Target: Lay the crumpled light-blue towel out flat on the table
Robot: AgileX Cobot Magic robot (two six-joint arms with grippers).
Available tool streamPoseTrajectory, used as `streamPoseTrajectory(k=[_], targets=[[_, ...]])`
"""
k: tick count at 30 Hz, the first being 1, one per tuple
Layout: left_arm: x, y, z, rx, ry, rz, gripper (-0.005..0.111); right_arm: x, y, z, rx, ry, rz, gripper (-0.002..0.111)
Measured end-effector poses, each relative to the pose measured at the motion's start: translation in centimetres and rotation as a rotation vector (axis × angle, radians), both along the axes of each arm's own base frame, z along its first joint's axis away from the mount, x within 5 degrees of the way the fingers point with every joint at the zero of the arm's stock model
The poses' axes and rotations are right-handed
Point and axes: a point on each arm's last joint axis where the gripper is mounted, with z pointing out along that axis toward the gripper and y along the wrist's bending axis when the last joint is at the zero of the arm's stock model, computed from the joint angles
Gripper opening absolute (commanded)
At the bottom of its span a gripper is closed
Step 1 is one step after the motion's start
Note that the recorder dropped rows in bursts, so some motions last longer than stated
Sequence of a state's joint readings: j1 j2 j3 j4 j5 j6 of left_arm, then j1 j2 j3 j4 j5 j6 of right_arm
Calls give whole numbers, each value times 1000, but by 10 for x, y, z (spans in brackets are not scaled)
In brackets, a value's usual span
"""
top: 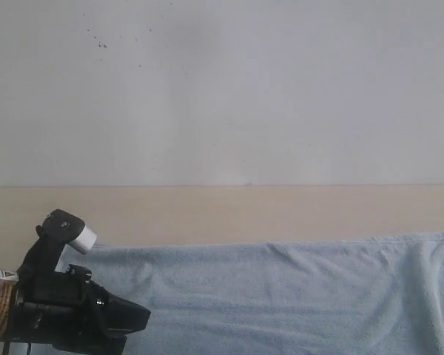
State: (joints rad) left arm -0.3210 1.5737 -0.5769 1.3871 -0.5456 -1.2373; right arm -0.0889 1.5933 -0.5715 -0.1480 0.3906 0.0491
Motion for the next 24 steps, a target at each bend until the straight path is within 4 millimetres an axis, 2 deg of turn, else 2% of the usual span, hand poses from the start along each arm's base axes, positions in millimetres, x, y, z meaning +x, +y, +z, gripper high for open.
streamPoseTrajectory(k=[15,24], targets=[[0,-7,1,-96,11,-33,4,1,-4,-1,-61,1,77,1],[5,-11,9,-72,-79,-118,4,1,-4,-10,-62,44,76,1]])
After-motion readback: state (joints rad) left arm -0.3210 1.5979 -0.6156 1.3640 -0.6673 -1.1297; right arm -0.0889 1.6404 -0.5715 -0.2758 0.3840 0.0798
